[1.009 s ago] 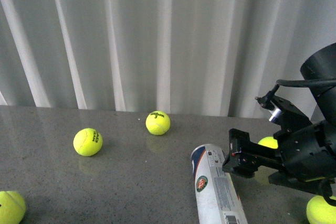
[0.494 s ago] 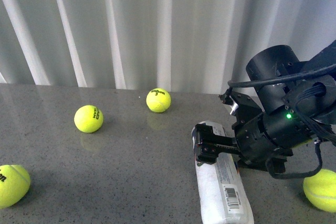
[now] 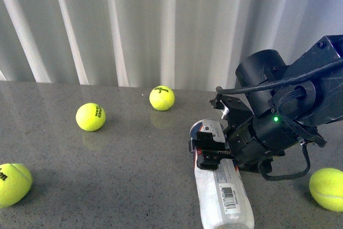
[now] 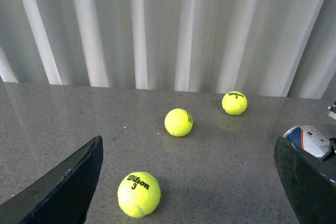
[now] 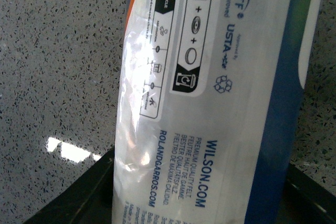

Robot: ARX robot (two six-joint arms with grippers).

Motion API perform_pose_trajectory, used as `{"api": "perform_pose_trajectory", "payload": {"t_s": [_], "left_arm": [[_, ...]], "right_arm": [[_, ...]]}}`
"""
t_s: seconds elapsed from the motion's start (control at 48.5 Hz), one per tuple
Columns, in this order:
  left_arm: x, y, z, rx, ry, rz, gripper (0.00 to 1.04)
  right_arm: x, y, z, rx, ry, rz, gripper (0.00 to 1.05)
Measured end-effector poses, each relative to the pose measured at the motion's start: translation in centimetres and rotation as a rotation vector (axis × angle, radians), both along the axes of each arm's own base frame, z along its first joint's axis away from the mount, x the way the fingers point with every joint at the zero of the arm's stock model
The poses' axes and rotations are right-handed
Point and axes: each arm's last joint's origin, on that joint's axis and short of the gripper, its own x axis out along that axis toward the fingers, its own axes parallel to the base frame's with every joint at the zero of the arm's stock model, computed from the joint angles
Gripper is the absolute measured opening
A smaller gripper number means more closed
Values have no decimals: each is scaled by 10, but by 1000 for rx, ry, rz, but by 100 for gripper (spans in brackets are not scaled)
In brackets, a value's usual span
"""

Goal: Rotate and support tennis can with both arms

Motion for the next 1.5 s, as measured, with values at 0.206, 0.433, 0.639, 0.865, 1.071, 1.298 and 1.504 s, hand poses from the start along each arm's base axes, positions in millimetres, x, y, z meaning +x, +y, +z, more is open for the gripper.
{"api": "perform_pose_trajectory", "payload": {"t_s": [0.206, 0.433, 0.639, 0.865, 1.071, 1.298, 1.504], "left_arm": [[0, 0, 0, 0, 0, 0, 98], [0, 0, 0, 0, 0, 0, 98], [0, 0, 0, 0, 0, 0, 98], [0, 0, 0, 0, 0, 0, 98], [0, 0, 0, 0, 0, 0, 98], [0, 0, 0, 0, 0, 0, 98], [0, 0, 0, 0, 0, 0, 98]], "right_arm": [[-12, -6, 9, -66, -90, 133, 44], [-29, -15, 49, -305, -444, 564, 24], [-37, -16, 64, -516, -705, 1044, 14], [-31, -2, 46, -750, -830, 1439, 9], [-27, 17, 26, -735, -819, 1511, 7], [-26, 32, 10, -701, -807, 1477, 6], [-26, 34, -2, -693, -783, 1439, 8]]}}
